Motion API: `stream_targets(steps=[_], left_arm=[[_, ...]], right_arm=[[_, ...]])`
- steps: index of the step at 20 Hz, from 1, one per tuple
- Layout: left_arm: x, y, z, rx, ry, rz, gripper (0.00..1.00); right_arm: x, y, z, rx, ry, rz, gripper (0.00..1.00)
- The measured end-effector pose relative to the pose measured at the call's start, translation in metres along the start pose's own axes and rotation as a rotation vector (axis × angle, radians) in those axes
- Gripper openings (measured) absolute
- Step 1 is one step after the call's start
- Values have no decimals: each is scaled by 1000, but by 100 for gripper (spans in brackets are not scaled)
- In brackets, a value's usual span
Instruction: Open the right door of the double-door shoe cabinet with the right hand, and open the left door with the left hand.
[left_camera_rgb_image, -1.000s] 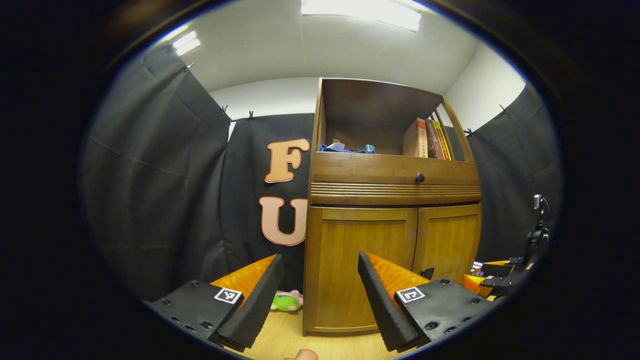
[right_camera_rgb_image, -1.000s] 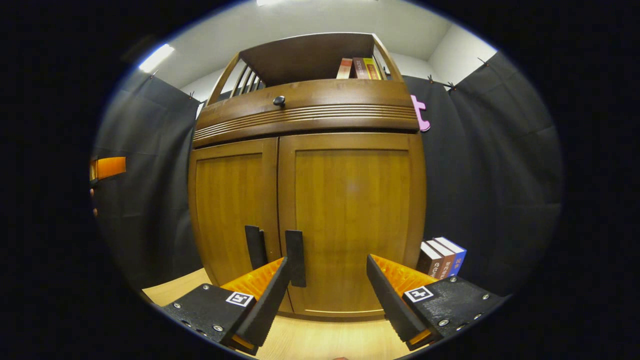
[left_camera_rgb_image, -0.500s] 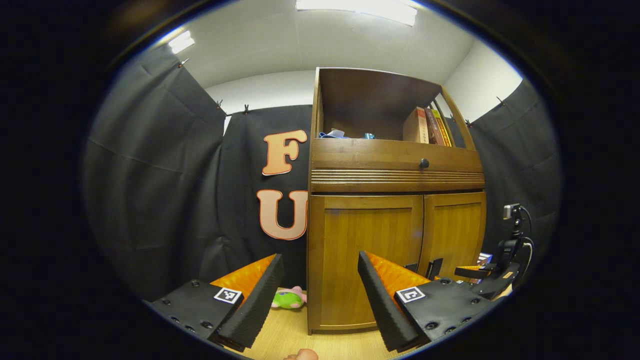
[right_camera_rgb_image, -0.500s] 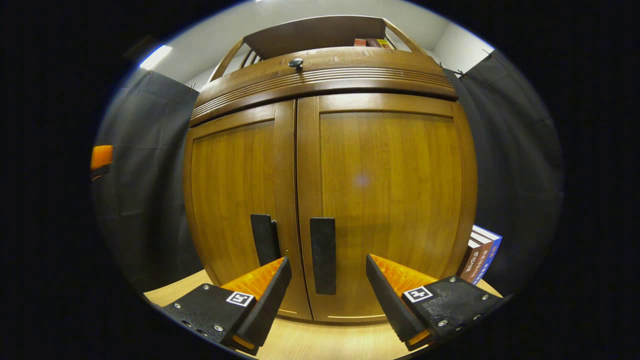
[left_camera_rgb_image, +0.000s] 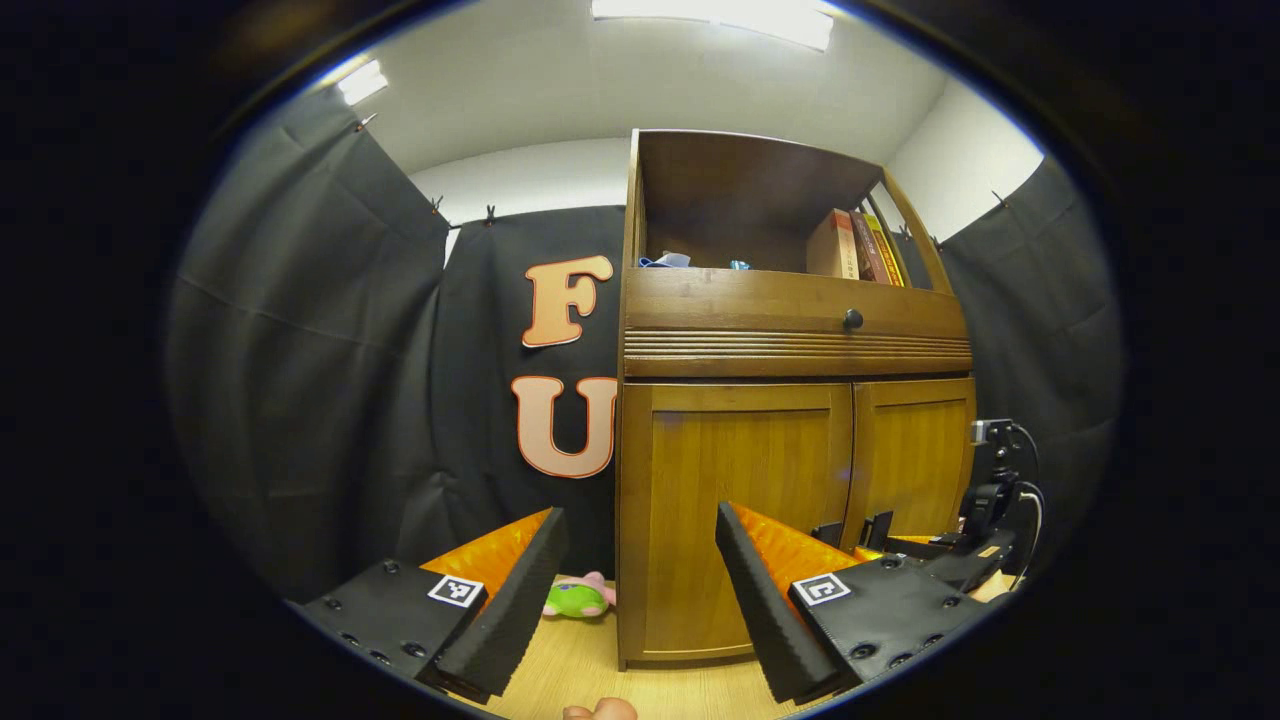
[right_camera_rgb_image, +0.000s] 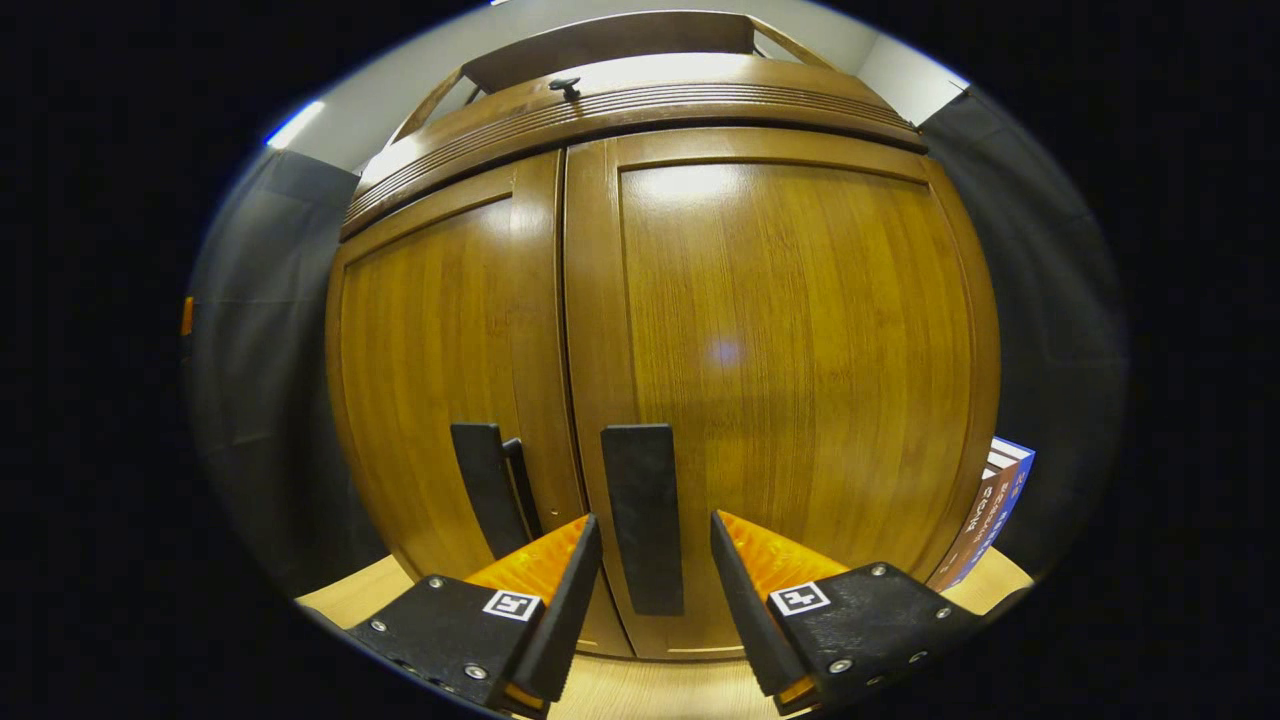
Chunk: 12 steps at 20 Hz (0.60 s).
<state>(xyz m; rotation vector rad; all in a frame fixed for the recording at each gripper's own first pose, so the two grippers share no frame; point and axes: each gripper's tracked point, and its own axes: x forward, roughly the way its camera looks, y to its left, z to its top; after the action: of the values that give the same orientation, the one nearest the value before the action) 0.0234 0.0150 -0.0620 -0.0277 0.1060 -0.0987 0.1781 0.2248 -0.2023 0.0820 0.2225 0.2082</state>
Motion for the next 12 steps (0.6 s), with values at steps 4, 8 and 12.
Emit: stream_targets(steps=[4,8,12], left_arm=[[1,5,-2,8,7,10,96],[-1,8,-5,14,16,20,96],[-9,9,1,25,1,25,96]], right_arm=[[5,2,-4,-3,6,-3,53],[5,1,-5,2,8,-9,38],[2,0,-6,-3,7,-13,35]])
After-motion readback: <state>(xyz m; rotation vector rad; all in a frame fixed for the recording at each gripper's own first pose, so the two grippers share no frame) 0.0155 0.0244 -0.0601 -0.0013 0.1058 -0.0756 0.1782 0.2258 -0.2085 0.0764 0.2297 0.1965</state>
